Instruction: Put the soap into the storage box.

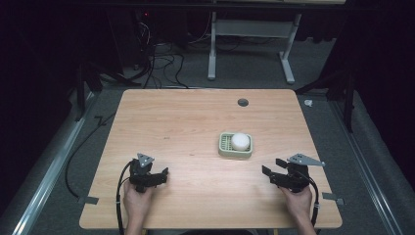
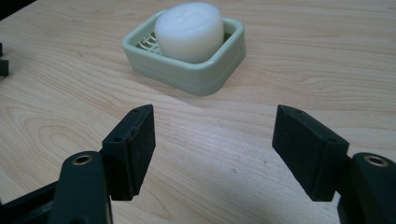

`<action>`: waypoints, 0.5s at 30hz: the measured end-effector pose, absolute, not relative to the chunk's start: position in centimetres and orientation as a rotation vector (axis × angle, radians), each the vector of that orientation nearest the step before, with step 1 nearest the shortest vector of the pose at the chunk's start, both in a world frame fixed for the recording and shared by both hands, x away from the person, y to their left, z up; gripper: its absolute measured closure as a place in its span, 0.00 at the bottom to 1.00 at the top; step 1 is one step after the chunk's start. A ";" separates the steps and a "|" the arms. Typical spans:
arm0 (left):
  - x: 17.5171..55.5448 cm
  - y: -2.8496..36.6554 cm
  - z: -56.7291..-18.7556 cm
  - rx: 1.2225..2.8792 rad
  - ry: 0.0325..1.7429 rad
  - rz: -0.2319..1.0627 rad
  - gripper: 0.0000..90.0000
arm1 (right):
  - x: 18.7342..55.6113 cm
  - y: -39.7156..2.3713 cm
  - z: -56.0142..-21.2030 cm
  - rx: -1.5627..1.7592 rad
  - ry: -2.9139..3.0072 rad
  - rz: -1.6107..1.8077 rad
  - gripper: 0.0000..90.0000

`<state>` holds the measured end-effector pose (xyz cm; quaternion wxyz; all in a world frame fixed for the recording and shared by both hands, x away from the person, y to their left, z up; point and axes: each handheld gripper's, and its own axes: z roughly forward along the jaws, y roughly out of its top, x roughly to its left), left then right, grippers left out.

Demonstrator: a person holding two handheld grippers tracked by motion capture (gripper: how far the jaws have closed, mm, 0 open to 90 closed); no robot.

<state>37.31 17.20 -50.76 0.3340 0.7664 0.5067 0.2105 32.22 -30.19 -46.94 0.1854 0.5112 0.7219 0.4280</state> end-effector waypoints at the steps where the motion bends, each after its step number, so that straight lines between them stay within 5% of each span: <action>1: 37.3 17.2 -50.8 2.000 1.323 0.550 0.18 | 32.2 -30.1 -47.1 1.452 2.035 1.204 0.34; 15: 37.3 17.2 -50.8 2.000 1.323 0.550 0.18 | 32.7 -29.3 -48.5 1.460 2.062 1.148 0.35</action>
